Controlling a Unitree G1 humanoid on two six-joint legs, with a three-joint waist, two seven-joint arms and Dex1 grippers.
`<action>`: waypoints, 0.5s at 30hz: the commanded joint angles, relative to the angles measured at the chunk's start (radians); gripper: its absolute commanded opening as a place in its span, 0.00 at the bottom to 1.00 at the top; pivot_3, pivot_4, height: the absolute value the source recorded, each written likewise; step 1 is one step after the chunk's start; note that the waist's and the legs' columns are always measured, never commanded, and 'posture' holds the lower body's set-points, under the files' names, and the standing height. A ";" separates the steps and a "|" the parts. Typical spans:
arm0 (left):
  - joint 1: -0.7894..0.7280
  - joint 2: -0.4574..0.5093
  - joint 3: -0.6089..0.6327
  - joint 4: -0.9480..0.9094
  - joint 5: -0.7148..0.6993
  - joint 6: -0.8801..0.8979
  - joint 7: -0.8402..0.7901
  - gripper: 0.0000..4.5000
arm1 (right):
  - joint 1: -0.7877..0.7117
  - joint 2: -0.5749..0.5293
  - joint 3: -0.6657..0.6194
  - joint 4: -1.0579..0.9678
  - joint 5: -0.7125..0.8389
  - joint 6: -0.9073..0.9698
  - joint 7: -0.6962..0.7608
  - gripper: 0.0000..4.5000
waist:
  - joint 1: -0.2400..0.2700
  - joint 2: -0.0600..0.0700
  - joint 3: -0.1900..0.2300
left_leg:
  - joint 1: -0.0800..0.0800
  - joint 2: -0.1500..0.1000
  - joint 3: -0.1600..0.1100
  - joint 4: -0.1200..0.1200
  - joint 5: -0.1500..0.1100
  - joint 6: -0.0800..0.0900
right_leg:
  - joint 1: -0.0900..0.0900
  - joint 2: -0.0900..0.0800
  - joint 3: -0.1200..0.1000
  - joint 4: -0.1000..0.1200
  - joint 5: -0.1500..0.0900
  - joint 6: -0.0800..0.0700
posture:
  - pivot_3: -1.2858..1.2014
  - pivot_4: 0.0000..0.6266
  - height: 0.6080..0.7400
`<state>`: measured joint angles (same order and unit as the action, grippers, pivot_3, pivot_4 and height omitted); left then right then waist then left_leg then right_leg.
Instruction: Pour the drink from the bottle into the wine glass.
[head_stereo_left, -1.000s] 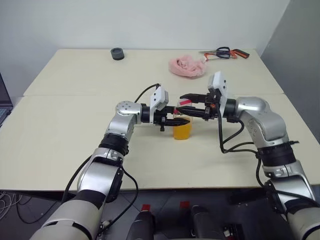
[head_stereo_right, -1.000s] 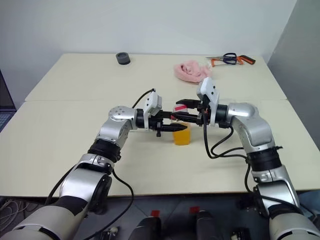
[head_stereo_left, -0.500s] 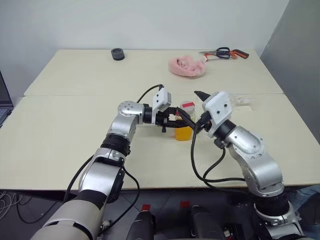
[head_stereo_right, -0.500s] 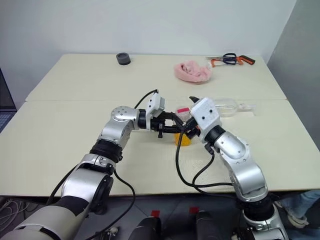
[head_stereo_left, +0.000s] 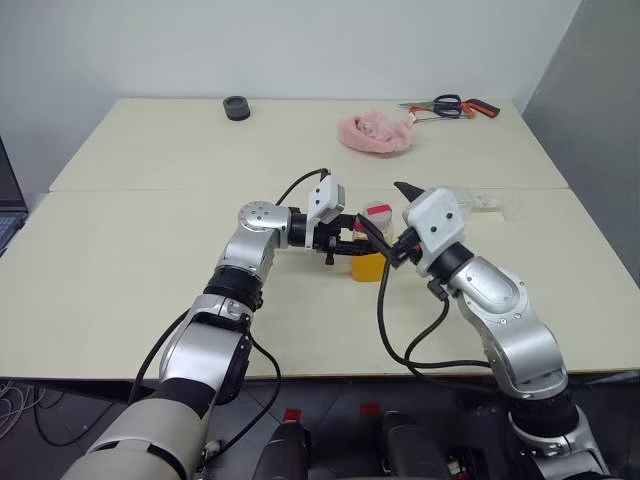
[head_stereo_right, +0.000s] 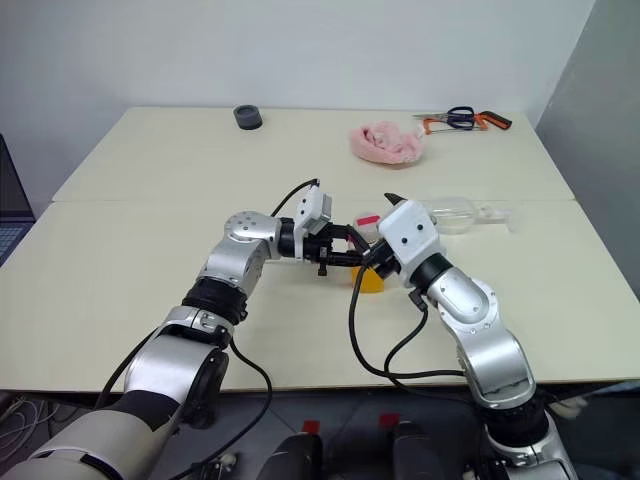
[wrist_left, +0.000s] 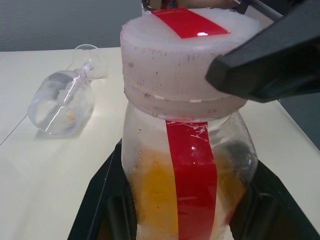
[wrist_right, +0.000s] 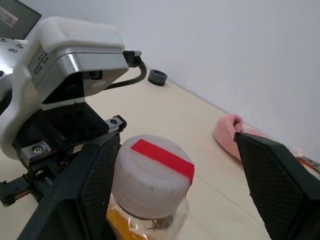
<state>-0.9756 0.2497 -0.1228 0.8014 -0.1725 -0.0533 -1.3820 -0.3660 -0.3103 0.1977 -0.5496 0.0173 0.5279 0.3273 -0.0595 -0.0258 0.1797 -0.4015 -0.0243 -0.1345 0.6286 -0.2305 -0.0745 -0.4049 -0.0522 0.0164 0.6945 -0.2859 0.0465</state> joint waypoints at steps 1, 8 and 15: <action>-0.021 0.012 0.012 -0.024 -0.006 -0.024 -0.004 0.40 | 0.014 -0.020 -0.092 -0.039 -0.005 0.025 -0.024 0.86 | -0.001 0.000 0.000 | 0.000 0.000 0.000 0.000 0.000 0.000 | 0.000 0.000 0.000 0.000 0.000 0.000 | 0.52 0.24 1.00; -0.016 0.018 0.011 -0.024 -0.006 -0.026 0.001 0.40 | 0.029 -0.036 -0.142 -0.074 0.023 0.062 -0.034 0.86 | 0.000 0.000 0.000 | 0.000 0.000 0.000 0.000 0.000 0.000 | 0.000 0.000 0.000 0.000 0.000 0.000 | 0.52 0.24 1.00; -0.018 0.021 0.010 -0.020 -0.006 -0.030 0.005 0.40 | 0.041 -0.064 -0.158 -0.095 0.040 0.081 -0.032 0.86 | 0.000 0.000 0.000 | 0.000 0.000 0.000 0.000 0.000 0.000 | 0.000 0.000 0.000 0.000 0.000 0.000 | 0.52 0.24 1.00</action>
<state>-0.9764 0.2438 -0.1334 0.7970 -0.1720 -0.0628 -1.3654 -0.3293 -0.3504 0.1540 -0.6266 0.0840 0.5994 0.3288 -0.0594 -0.0258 0.1797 -0.4014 -0.0243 -0.1346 0.6287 -0.2305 -0.0745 -0.4046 -0.0521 0.0163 0.6947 -0.2859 0.0465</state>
